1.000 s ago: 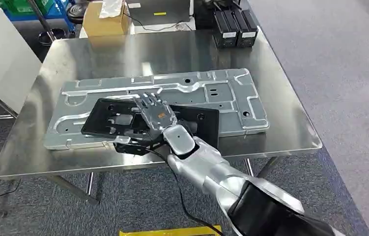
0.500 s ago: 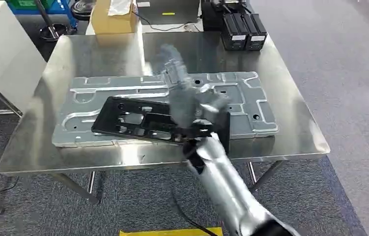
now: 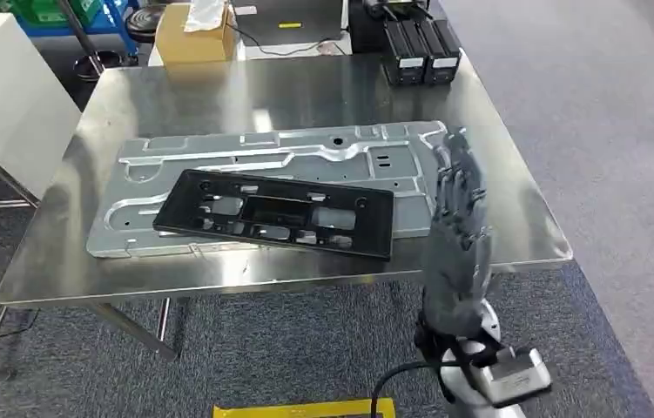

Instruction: Take the parts from the cabinet and place them on the table.

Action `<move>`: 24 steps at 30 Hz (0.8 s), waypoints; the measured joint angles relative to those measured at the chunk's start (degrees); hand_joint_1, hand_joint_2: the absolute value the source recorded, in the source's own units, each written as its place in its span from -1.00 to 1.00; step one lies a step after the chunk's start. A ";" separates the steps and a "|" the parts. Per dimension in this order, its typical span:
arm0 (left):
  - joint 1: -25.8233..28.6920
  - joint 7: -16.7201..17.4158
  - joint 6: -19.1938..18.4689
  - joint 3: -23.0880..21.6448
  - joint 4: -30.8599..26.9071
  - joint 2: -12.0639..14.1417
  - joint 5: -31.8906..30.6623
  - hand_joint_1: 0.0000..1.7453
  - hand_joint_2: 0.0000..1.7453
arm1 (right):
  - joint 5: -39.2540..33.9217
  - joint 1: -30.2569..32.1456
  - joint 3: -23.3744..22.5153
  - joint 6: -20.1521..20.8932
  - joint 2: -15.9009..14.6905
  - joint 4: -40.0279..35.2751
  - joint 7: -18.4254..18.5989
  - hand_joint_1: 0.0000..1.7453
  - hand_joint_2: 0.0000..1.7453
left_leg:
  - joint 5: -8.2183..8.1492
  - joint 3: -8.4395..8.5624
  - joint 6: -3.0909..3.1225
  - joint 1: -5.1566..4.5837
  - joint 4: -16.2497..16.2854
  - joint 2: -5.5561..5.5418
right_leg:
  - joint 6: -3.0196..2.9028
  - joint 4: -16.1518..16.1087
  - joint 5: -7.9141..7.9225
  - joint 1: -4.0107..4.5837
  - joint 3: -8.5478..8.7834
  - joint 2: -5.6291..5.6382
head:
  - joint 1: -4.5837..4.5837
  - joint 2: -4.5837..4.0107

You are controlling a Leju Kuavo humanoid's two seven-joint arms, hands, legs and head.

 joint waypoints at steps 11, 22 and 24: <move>-0.55 0.20 -0.39 -0.09 0.00 0.26 -0.81 -1.00 -1.00 | 9.07 9.18 2.40 -6.42 -5.04 8.07 0.79 -1.00 -1.00 | -0.95 9.29 1.33 -0.83 -6.41 -0.14 | 1.87 0.41 4.31 0.11 -4.11 -0.43 | 0.02 0.00; 0.73 -1.51 -0.04 -0.18 0.00 -2.17 -1.31 -1.00 -1.00 | -0.97 14.16 -8.10 -17.65 -4.83 46.68 1.92 -1.00 -1.00 | 5.32 2.15 2.49 -0.29 -6.21 0.44 | 3.81 9.39 -3.04 -0.55 -0.52 0.05 | 0.15 0.00; 0.69 -1.92 -0.07 -0.48 0.00 -2.21 -1.22 -1.00 -1.00 | -0.23 14.44 -10.07 -17.89 -4.72 51.61 1.10 -1.00 -1.00 | 5.68 1.07 2.02 -0.69 -5.25 0.34 | 3.46 0.00 -4.95 -0.34 6.17 0.12 | 0.19 0.00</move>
